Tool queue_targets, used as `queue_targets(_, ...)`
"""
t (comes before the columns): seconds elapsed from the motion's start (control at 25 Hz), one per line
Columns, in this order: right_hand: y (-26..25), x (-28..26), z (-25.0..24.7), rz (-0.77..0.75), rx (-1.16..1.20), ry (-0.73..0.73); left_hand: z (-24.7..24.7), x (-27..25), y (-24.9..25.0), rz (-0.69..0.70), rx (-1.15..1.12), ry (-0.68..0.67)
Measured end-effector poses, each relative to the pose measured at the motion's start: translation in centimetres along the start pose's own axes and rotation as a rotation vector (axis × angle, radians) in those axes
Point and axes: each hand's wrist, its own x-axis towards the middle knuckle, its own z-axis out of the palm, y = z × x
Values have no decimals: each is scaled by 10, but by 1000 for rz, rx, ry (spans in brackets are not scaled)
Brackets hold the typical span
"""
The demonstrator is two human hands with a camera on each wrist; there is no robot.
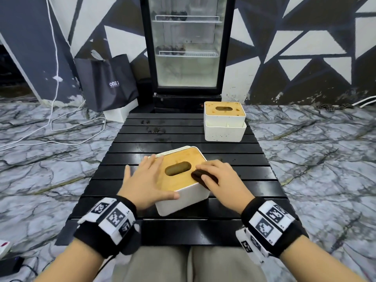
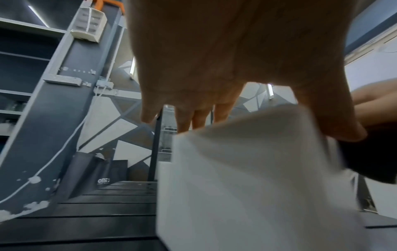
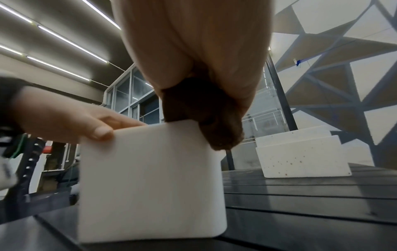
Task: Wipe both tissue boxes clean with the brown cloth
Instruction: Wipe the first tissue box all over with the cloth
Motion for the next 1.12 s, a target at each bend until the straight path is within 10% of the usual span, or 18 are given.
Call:
queue_targets(0.24, -11, -22, -18, -78, 57, -64, -7, 4, -10, -57, -477, 82)
queue_targets(0.84, 23, 8, 20, -325, 75, -7, 12, 47, 7, -171, -385, 178)
queue_targets(1.12, 39, 47, 10, -199, 108, -10, 15, 49, 4, -166, -374, 198)
